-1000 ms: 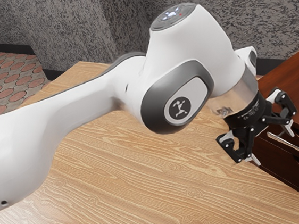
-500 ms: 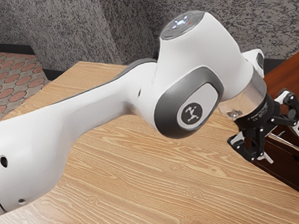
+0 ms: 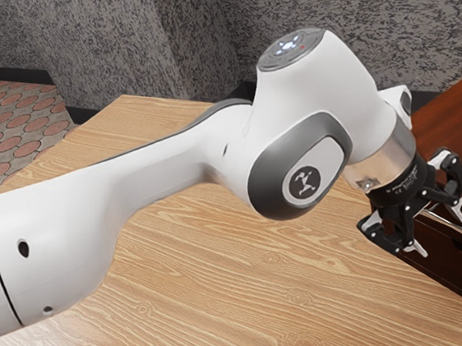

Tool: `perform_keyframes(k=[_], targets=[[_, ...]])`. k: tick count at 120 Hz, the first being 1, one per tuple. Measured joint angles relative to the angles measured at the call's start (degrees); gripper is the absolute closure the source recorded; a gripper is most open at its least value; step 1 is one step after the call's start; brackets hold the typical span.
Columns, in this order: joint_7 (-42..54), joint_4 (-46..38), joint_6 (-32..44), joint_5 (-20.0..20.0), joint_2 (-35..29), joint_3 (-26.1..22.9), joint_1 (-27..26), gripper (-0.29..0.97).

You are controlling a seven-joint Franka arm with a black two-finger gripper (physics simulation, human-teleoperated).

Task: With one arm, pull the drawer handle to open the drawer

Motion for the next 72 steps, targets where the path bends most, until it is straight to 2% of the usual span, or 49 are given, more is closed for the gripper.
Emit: perform_keyframes(k=[25,51,72], targets=[[-0.09,-0.11,-0.3,0.03,-0.08,0.02,0.04,0.44],[-0.16,-0.12,-1.4,0.05,-0.31,0.09,0.16,0.66],[-0.29,-0.45,-2.16,0.02,-0.72,0.13,0.17,0.74]])
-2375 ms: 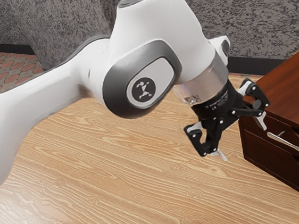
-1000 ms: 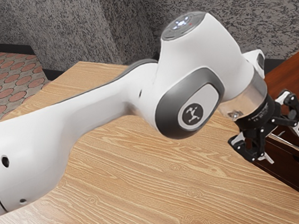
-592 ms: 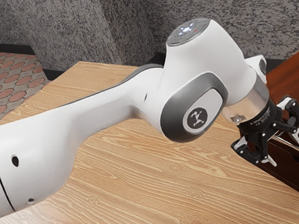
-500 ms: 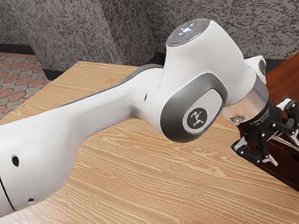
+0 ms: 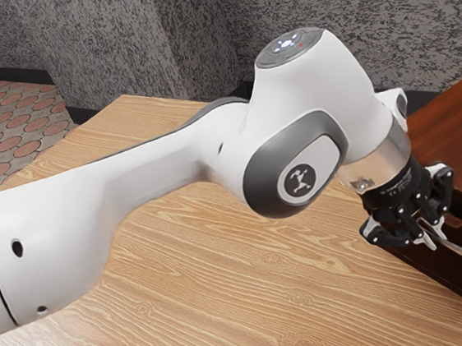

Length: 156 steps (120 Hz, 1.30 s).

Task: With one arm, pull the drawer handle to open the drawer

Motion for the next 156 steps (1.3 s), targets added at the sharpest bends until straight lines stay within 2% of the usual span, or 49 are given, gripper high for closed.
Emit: perform_keyframes(k=[39,156], targets=[[-0.49,-3.49,-0.31,0.01,-2.73,-0.08,0.09,0.78],[-1.85,-17.62,2.47,-1.42,-14.54,-0.43,0.59,0.79]])
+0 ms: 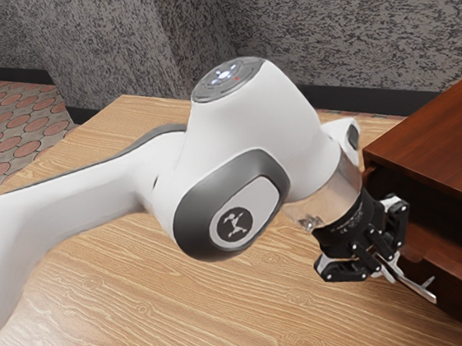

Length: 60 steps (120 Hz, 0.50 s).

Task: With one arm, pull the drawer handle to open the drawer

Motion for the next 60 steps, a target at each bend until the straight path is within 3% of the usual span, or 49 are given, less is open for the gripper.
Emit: perform_keyframes(k=[60], targets=[[-0.24,-5.29,1.46,-1.09,-4.17,0.36,-0.32,0.79]])
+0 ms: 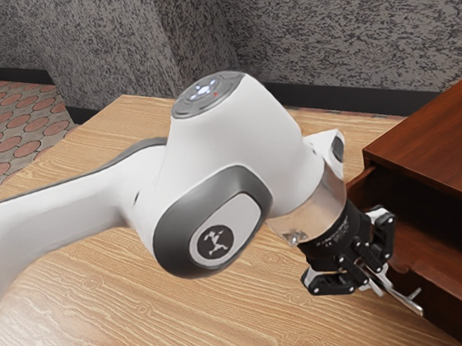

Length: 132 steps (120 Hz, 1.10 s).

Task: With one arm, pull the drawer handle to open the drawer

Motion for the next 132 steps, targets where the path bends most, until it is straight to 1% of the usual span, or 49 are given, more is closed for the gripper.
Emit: perform_keyframes(k=[90,132], targets=[[-0.08,-9.19,2.07,-2.32,-8.3,-0.01,0.06,0.79],[-0.09,-11.81,2.64,-2.97,-10.93,0.08,-0.03,0.79]])
